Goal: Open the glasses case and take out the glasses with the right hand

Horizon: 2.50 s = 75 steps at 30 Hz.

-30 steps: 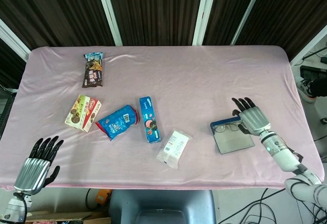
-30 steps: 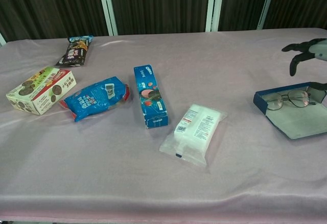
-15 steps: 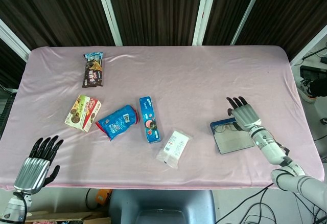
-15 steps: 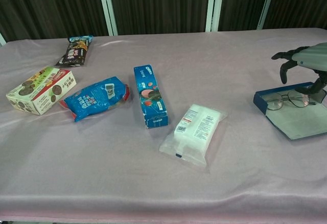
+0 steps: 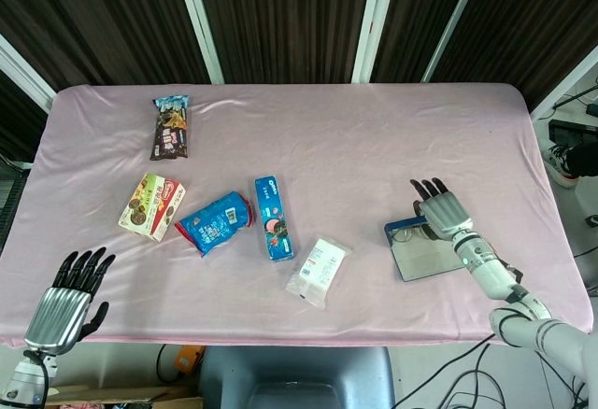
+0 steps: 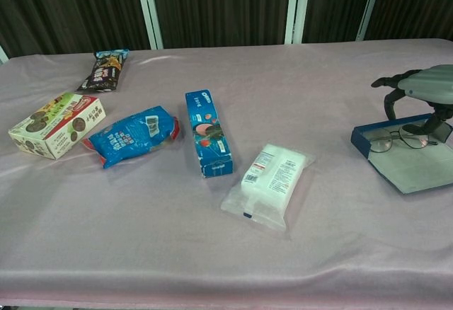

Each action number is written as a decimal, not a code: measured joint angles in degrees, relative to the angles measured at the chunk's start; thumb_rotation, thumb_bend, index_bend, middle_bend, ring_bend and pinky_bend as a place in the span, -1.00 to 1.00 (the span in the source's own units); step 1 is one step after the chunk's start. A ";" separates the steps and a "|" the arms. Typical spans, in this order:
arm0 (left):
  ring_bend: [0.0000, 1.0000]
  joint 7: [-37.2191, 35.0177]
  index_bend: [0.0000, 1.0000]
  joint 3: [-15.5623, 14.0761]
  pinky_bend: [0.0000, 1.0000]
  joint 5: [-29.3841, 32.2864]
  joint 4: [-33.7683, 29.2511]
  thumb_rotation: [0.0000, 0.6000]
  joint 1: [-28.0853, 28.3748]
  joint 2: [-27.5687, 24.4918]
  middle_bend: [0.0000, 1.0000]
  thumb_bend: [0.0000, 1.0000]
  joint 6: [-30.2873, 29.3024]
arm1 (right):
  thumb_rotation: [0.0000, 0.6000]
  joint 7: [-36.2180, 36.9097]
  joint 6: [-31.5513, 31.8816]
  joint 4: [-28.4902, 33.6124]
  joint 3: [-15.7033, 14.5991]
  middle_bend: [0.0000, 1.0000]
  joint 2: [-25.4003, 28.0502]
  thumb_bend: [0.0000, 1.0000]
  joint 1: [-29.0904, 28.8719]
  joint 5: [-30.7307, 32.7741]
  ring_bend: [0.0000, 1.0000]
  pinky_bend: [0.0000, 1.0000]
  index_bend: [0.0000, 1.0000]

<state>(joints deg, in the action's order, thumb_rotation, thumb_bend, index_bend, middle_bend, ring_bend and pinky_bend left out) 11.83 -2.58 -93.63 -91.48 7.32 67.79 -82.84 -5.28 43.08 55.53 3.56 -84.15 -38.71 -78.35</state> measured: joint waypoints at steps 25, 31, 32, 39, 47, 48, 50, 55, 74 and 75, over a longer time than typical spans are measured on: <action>-1.00 -0.24 -1.00 -0.06 -1.00 -0.20 0.10 1.00 0.01 -0.09 -1.00 -0.22 -0.10 | 1.00 -0.44 -0.20 0.31 0.15 -1.00 -0.04 0.09 -0.27 1.05 -1.00 -1.00 0.29; -1.00 -0.32 -1.00 -0.04 -1.00 -0.18 0.07 1.00 0.01 -0.11 -1.00 -0.22 -0.11 | 1.00 0.01 0.74 0.52 0.35 -1.00 -0.03 0.09 -0.20 0.86 -1.00 -1.00 0.31; -1.00 -0.34 -1.00 -0.05 -1.00 -0.17 0.08 1.00 0.01 -0.11 -1.00 -0.22 -0.11 | 1.00 0.07 1.21 0.51 0.45 -1.00 -0.09 0.09 -0.11 0.83 -1.00 -1.00 0.31; -1.00 -0.42 -1.00 -0.11 -1.00 -0.17 0.05 1.00 0.10 -0.18 -1.00 -0.22 0.11 | 1.00 0.17 9.97 -1.03 1.13 -0.99 -2.18 0.09 1.28 -1.20 -1.00 -1.00 0.32; -1.00 -1.00 -1.00 -0.17 -1.00 -0.43 0.05 1.00 -0.06 -0.43 -1.00 -0.22 -0.36 | 1.00 1.97 25.80 -7.94 1.24 -0.99 -8.57 0.09 3.33 -7.27 -1.00 -1.00 0.33; -1.00 -1.06 -1.00 -0.18 -1.00 -0.46 0.05 1.00 -0.08 -0.45 -1.00 -0.22 -0.39 | 1.00 2.23 27.50 -9.29 1.14 -0.98 -9.55 0.09 3.51 -8.06 -1.00 -1.00 0.33; -1.00 -1.20 -1.00 -0.20 -1.00 -0.51 0.05 1.00 -0.12 -0.52 -1.00 -0.22 -0.50 | 1.00 2.74 31.28 -12.77 0.85 -0.98 -11.91 0.09 3.87 -9.83 -1.00 -1.00 0.34; -1.00 -1.44 -1.00 -0.21 -1.00 -0.63 0.06 1.00 -0.18 -0.64 -1.00 -0.22 -0.67 | 1.00 3.45 37.39 -22.33 -0.10 -0.97 -18.08 0.10 4.64 -12.92 -1.00 -1.00 0.36; -1.00 -1.32 -1.00 -0.27 -1.00 -0.76 0.04 1.00 -0.18 -0.65 -1.00 -0.22 -0.56 | 1.00 2.38 33.63 -36.13 2.73 -0.96 -24.21 0.09 3.56 -9.61 -1.00 -1.00 0.32; -1.00 -1.23 -1.00 -0.28 -1.00 -0.76 0.03 1.00 -0.17 -0.60 -1.00 -0.22 -0.51 | 1.00 2.06 32.76 -36.37 3.13 -0.96 -24.13 0.09 3.35 -9.09 -1.00 -1.00 0.29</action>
<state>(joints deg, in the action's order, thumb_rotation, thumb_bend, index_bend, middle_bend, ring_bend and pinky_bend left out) 10.61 -2.86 -94.39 -91.45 7.15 67.19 -83.35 -3.22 75.84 19.16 6.69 -108.28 -35.36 -87.44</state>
